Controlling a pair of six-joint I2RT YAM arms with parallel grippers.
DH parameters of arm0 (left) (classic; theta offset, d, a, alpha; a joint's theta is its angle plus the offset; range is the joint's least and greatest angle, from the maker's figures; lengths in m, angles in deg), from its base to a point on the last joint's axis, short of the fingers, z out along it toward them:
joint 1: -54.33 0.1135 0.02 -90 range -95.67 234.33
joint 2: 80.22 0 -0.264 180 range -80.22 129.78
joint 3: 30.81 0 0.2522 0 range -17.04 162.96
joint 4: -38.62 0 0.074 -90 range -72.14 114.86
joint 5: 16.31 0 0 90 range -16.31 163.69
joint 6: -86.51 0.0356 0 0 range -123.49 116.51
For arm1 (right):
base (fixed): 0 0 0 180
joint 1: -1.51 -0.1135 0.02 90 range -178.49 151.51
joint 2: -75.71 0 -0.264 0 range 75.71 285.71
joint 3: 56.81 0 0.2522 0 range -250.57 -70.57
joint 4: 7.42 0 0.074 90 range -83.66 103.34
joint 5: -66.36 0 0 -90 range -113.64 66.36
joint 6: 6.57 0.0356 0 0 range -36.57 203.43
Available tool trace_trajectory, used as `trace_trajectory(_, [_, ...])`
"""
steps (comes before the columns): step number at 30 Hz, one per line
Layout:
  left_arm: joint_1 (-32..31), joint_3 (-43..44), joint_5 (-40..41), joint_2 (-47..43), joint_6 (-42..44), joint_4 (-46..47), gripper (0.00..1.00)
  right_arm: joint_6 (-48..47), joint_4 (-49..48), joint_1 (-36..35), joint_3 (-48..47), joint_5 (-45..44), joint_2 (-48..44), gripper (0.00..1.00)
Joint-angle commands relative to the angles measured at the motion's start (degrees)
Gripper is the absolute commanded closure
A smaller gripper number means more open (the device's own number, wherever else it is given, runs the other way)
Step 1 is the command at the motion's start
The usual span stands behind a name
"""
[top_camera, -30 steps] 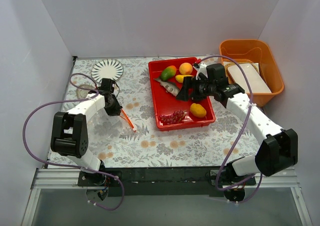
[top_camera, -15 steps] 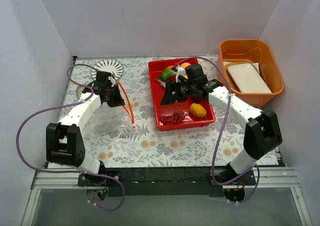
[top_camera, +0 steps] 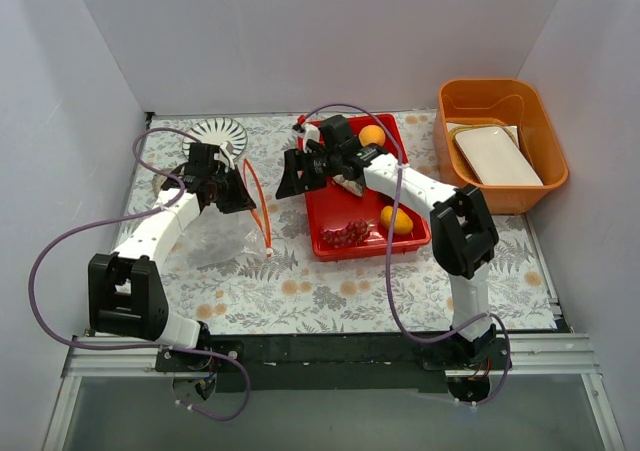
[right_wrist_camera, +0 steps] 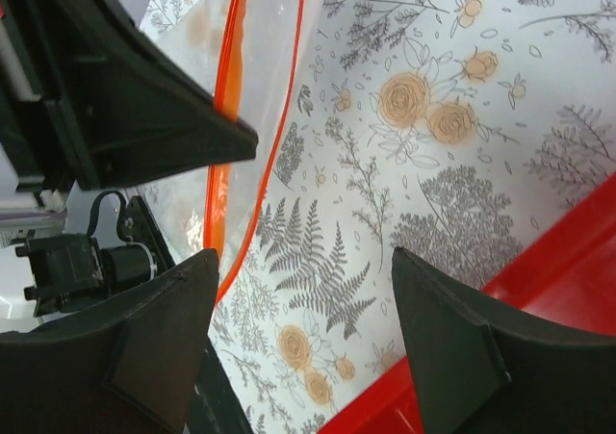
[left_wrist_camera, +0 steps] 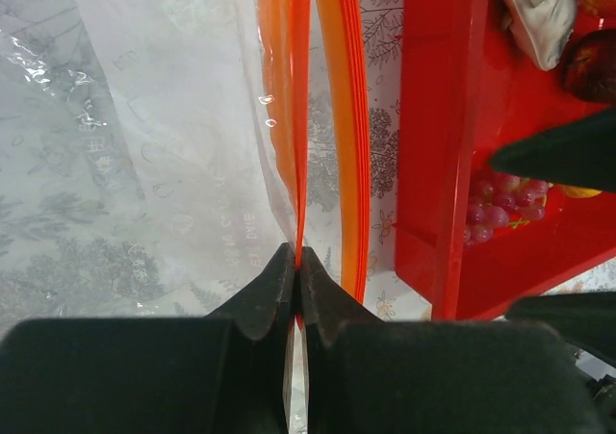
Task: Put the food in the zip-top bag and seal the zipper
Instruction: Pick up the zipper food storage bag at the center of the board, then open the zipper of the food storage bag at the center of the board.
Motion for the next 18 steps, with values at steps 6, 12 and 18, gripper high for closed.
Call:
trace_trajectory(6, [-0.1,-0.9,-4.1,-4.5,-0.3,1.9,1.0,1.5,-1.2,-1.8,-8.1,-0.8,5.6,0.24])
trace_trajectory(12, [-0.1,-1.7,-5.3,-4.8,-1.0,2.4,1.0,1.5,-1.4,-3.0,-9.8,-0.5,7.4,0.27])
trace_trajectory(18, [-0.1,-1.9,-5.6,-5.0,-1.3,2.5,1.0,1.6,-1.8,-4.0,-11.1,-0.9,8.8,0.3])
